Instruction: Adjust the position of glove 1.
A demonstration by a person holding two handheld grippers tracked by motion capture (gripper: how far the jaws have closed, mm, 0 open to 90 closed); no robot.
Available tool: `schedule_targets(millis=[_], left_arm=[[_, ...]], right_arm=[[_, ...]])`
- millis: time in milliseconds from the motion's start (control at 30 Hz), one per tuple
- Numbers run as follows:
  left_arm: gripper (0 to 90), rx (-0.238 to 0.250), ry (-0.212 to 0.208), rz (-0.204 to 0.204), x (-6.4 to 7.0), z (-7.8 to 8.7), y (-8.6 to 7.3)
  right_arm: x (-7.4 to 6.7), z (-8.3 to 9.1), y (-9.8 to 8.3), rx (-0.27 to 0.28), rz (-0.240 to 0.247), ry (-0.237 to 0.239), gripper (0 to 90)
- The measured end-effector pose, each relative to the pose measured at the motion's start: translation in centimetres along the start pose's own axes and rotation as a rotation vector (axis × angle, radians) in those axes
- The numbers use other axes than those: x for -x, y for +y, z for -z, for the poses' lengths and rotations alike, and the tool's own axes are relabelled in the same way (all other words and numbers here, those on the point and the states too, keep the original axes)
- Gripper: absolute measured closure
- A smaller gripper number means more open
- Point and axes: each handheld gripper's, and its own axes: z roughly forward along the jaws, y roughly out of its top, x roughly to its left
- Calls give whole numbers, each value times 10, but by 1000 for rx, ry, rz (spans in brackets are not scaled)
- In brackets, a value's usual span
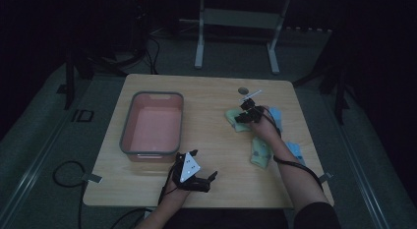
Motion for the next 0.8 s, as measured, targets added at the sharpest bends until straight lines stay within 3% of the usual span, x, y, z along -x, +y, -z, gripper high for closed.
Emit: schedule_targets(millis=[67, 133, 333, 400, 533, 667, 800], left_arm=[[6, 0, 0, 1, 0, 0, 0], [6, 1, 2, 1, 0, 0, 0], [6, 2, 7, 0, 0, 0, 0], [5, 2, 11, -3, 1, 0, 0], [6, -2, 18, -9, 2, 0, 0], [6, -7, 22, -16, 2, 0, 0], [6, -2, 24, -12, 2, 0, 0]], right_arm=[[-6, 3, 2, -6, -16, -28, 783], [-12, 8, 4, 2, -40, -26, 824], [-41, 35, 8, 56, -84, -18, 835], [-52, 44, 7, 79, -115, 4, 835], [-74, 61, 4, 116, -119, -16, 835], [-87, 75, -1, 147, -146, -29, 835], [-97, 90, -11, 182, -210, -25, 834]])
